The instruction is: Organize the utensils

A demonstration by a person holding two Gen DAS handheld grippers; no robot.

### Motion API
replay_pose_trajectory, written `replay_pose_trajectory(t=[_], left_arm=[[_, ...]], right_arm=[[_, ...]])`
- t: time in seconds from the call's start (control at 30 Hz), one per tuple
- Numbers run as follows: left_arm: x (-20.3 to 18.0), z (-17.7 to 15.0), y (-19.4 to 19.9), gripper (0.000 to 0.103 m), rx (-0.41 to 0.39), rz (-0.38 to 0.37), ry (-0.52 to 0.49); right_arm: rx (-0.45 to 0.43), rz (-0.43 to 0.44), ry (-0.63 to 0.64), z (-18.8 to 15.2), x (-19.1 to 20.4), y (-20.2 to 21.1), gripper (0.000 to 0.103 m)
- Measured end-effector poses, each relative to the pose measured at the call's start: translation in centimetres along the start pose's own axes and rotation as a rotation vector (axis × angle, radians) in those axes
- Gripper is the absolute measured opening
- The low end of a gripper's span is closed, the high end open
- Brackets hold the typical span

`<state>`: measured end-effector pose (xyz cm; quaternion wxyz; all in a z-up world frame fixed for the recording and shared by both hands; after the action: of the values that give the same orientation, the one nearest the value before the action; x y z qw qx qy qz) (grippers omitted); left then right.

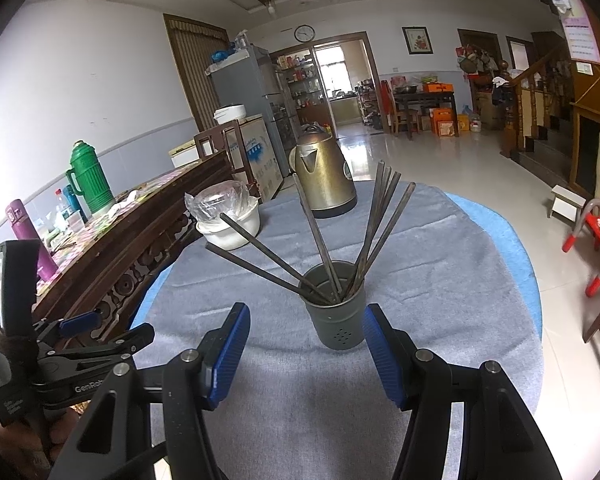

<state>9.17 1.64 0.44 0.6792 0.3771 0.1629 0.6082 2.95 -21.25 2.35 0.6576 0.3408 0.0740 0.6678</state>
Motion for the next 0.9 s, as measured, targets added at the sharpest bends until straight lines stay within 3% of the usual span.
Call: replay_pose_trajectory(t=[0.9], left_arm=[[0.04,0.58,-0.30,0.091,0.004,0.002,-0.002]], right_arm=[[0.000,-0.017,-0.028,0.17,-0.08,-0.63,0.063]])
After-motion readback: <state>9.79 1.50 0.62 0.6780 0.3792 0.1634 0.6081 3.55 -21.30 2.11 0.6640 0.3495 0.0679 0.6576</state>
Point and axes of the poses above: each gripper's, at about its wrist camera, not at the fingertips, and y roughly against the way its jaws point, x to its left, z to its top, the point moved 2 cm from there along -y, roughly the way its jaws point, and after that the axes turned 9 degrees about -y, right-handed, at the moved point
